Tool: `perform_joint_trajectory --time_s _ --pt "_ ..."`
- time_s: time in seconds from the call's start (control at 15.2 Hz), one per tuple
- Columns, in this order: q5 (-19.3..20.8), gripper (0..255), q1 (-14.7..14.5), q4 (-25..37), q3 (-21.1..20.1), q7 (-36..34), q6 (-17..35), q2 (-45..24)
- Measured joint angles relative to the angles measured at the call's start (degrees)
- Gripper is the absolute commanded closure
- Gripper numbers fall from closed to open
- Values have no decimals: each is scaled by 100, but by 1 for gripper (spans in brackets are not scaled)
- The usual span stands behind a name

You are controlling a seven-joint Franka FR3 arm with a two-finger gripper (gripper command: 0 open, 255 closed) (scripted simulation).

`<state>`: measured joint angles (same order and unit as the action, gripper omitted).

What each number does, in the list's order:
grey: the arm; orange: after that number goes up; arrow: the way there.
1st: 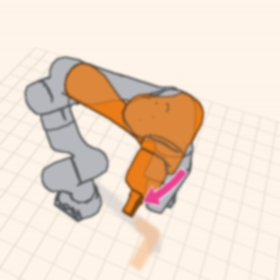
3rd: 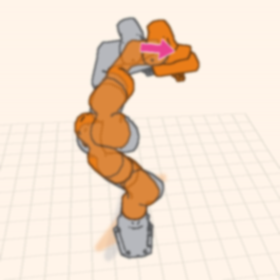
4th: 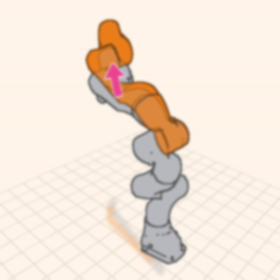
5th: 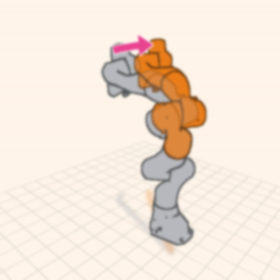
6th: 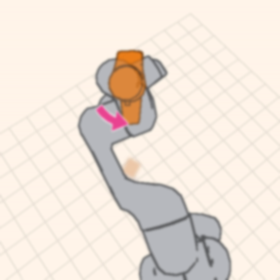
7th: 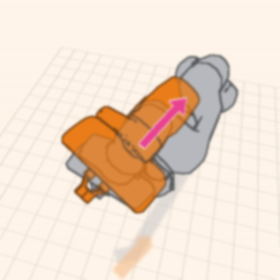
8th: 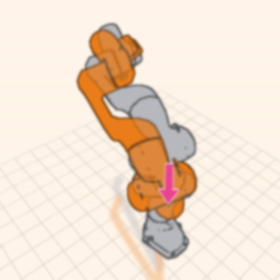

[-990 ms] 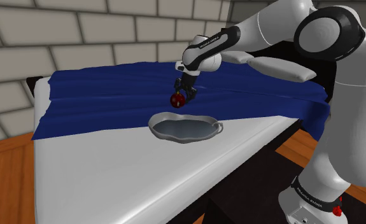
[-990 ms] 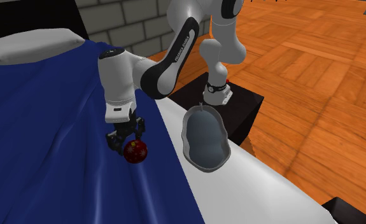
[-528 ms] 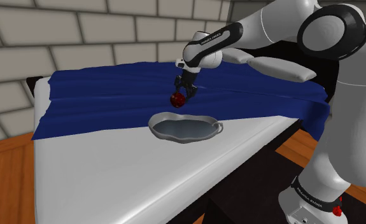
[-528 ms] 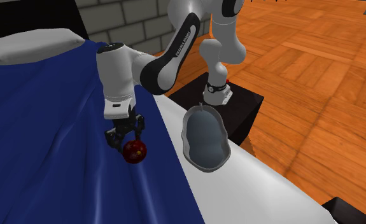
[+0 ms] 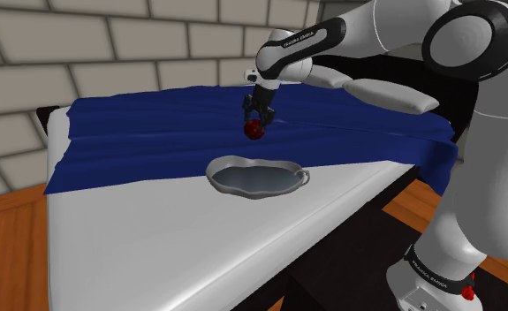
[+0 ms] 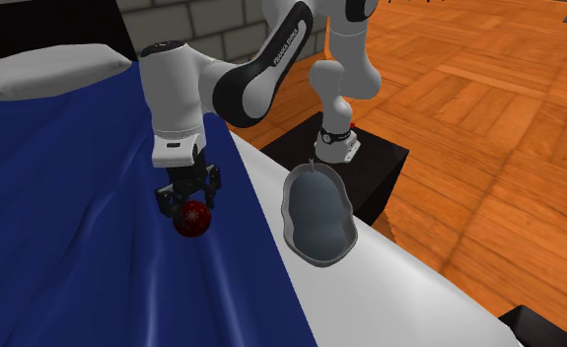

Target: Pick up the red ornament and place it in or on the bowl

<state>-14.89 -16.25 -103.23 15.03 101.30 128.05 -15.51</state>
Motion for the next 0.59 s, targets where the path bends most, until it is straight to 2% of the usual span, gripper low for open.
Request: perform_joint_trajectory --time_s 0.59 --pt "147 255 -19 423 39 -169 -597 194"
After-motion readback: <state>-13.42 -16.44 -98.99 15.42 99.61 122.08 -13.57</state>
